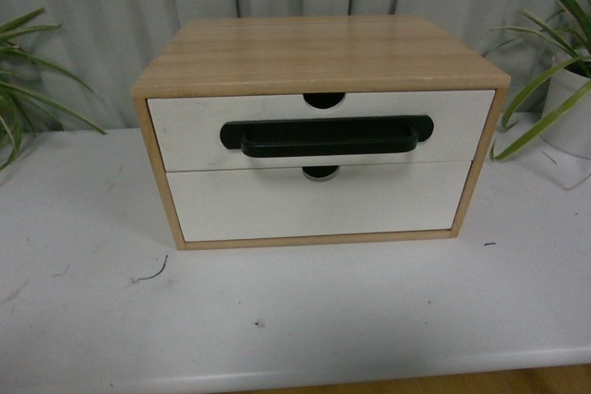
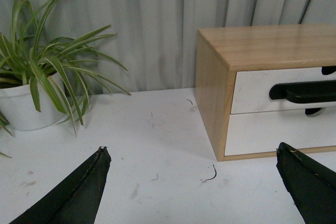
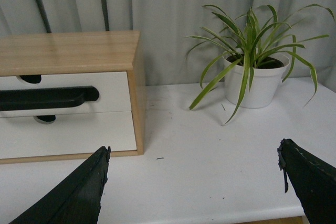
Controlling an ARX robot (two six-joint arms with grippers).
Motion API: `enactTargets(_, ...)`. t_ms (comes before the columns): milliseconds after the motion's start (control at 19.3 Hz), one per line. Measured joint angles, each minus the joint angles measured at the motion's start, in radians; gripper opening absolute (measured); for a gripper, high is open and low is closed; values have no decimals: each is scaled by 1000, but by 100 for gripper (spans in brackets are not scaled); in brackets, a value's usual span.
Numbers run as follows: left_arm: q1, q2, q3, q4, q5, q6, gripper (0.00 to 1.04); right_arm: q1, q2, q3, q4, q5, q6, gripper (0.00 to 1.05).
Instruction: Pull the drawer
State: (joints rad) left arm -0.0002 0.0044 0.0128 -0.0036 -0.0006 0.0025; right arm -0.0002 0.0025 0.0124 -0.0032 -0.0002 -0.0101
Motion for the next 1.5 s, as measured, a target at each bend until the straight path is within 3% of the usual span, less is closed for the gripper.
enactTargets(1399,0,0,0,0,0,0,98,0,0,0,0,0,0,98)
enactTargets(1451,14,6,5,-26,37,-18,98,51,28,1,42,131,42,98)
enactTargets(1503,45,67,19,-53,164,-84,98,154,107,17,77,338,97,98)
